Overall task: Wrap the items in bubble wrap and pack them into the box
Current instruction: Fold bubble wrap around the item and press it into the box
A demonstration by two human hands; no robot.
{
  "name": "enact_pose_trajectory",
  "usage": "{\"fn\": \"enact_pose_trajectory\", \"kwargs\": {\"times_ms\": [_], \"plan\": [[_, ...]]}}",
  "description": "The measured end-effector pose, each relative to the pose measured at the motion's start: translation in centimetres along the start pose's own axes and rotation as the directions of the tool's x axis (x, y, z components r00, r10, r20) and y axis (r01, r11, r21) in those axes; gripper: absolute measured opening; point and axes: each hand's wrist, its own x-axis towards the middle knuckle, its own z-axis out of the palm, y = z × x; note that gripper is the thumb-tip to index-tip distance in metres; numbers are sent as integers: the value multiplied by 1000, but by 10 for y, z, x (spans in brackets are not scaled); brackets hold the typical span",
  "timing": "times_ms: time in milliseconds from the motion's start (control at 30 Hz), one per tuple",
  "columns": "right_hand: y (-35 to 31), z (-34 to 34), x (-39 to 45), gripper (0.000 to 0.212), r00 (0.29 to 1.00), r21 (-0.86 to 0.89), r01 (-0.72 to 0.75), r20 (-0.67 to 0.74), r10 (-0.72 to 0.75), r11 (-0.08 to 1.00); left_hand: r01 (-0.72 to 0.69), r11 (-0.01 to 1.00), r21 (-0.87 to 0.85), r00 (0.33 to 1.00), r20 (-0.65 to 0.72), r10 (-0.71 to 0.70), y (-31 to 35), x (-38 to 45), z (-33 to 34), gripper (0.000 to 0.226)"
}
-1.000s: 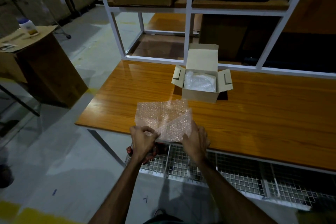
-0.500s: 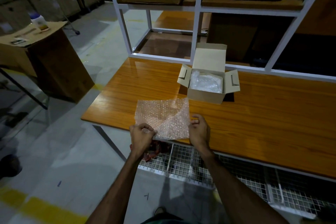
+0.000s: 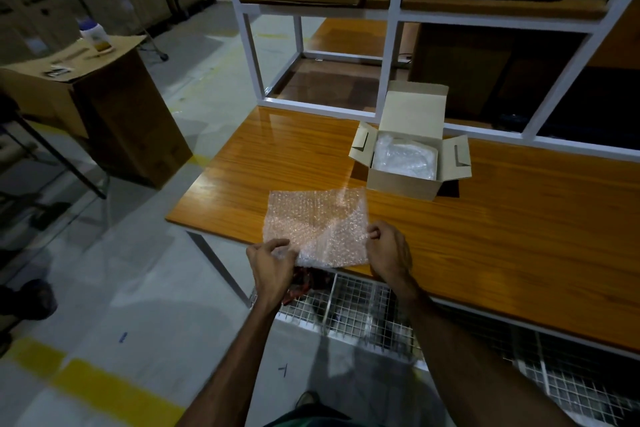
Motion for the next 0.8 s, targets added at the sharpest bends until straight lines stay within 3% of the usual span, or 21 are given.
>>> {"fn": "enact_pose_trajectory", "kwargs": {"times_ms": [100, 200, 267, 367, 433, 533, 633, 700, 800], "plan": [[1, 0, 3, 24, 1000, -1, 5, 7, -5, 1000, 46, 998, 49, 995, 83, -50, 2, -2, 1, 35], [1, 0, 3, 24, 1000, -14, 8, 20, -8, 1000, 45, 997, 59, 997, 56, -49, 9, -3, 0, 24], [2, -1, 1, 23, 999, -50, 22, 30, -21, 998, 79, 997, 2, 997, 15, -79, 4, 3, 2, 23], [4, -2, -4, 22, 998, -131, 62, 30, -59, 989, 250, 954, -164, 968, 11, -251, 2, 4, -1, 20], [6, -1, -6, 25, 995, -150, 94, 39, -90, 984, 305, 909, -284, 946, -22, -324, 4, 1, -1, 33], [12, -1, -9, 36, 985, -171, 164, 83, -151, 972, 190, 922, -336, 963, -117, -241, 18, -15, 3, 74], [17, -1, -13, 43, 969, -269, 235, 133, -206, 934, 83, 921, -381, 983, -120, -139, 25, -26, 15, 94], [20, -1, -14, 46, 967, -314, 247, 144, -212, 917, 53, 915, -401, 986, -121, -111, 32, -32, 25, 90], [19, -2, -15, 45, 966, -321, 250, 142, -214, 914, -28, 931, -364, 987, -158, -33, 44, -40, 40, 56]]}}
